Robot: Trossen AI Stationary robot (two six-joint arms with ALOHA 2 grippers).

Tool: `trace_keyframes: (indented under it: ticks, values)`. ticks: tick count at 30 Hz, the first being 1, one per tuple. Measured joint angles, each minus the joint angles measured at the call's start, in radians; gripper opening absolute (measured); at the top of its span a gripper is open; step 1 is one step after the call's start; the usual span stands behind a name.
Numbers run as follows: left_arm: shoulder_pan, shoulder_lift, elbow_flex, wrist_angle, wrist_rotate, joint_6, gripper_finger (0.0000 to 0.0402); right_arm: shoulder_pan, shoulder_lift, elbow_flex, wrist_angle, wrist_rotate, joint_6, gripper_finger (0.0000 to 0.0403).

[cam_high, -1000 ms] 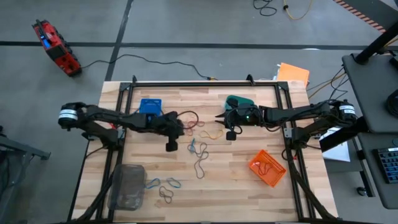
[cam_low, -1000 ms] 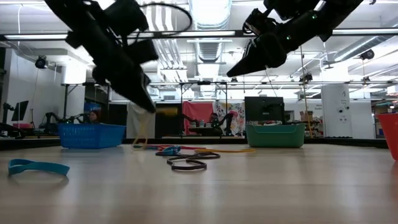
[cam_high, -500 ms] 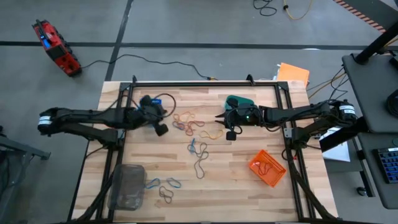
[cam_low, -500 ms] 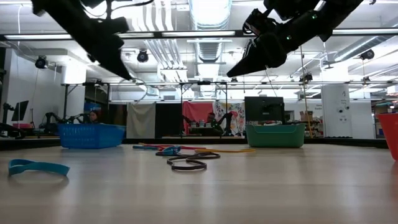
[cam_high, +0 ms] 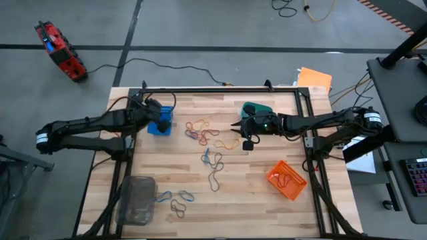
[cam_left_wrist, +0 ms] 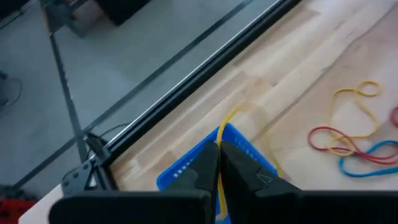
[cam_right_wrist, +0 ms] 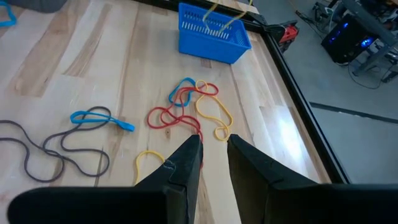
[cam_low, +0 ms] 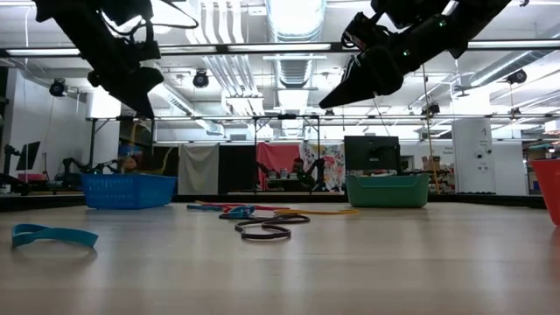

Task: Sort rubber bands into baskets
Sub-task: Put the yellow rubberband into the blue bin

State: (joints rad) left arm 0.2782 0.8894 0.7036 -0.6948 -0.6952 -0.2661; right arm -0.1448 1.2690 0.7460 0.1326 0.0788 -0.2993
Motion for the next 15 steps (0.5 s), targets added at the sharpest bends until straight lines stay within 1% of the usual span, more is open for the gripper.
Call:
trace_keyframes:
  ticks: [6, 11, 15]
  values:
    - [0.047, 0.015, -0.006, -0.046, -0.001, -0.009, 0.0000, 0.000, 0.000, 0.000, 0.000, 0.000, 0.002, 0.0072]
    - [0.056, 0.035, -0.006, -0.055, 0.008, -0.027, 0.0000, 0.000, 0.000, 0.000, 0.000, 0.000, 0.003, 0.0072]
    - [0.058, 0.057, -0.006, -0.056, 0.057, -0.064, 0.0000, 0.000, 0.000, 0.000, -0.001, 0.000, 0.003, 0.0072]
